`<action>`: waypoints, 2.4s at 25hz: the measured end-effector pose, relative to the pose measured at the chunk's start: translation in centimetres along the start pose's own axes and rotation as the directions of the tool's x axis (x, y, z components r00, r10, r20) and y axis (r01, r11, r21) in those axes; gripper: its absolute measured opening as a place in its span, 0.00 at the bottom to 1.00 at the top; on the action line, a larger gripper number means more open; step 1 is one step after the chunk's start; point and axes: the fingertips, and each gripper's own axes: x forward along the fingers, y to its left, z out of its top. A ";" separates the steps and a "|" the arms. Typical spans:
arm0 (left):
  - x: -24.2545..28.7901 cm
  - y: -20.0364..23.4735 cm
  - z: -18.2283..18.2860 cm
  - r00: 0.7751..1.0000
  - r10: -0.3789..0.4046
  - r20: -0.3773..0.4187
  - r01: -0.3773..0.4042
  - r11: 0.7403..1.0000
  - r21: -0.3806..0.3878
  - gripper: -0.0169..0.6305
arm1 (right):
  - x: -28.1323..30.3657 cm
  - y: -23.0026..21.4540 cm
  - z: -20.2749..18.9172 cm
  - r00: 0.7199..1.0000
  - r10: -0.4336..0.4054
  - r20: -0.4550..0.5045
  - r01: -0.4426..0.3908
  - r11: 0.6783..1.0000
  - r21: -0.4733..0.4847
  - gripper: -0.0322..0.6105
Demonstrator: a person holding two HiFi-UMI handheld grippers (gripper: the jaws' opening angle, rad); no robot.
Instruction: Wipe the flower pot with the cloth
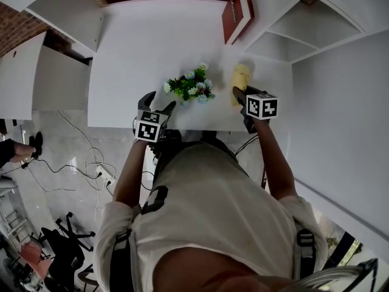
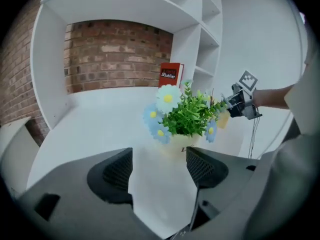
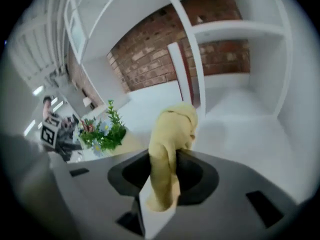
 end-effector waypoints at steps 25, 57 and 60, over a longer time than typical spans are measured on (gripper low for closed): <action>-10.8 -4.7 4.7 0.879 -0.393 0.269 0.420 0.906 -0.050 0.06 | -4.8 21.5 3.7 0.793 0.571 0.212 -0.579 0.815 -0.027 0.07; -14.4 -9.7 -1.0 0.877 -0.466 0.118 0.459 0.885 0.085 0.06 | -8.1 30.6 -4.7 0.718 0.677 0.159 -0.686 0.728 0.001 0.07; -14.1 -12.7 -0.8 0.873 -0.477 0.104 0.468 0.878 0.102 0.06 | -10.0 28.9 -5.7 0.717 0.668 0.198 -0.684 0.729 0.016 0.07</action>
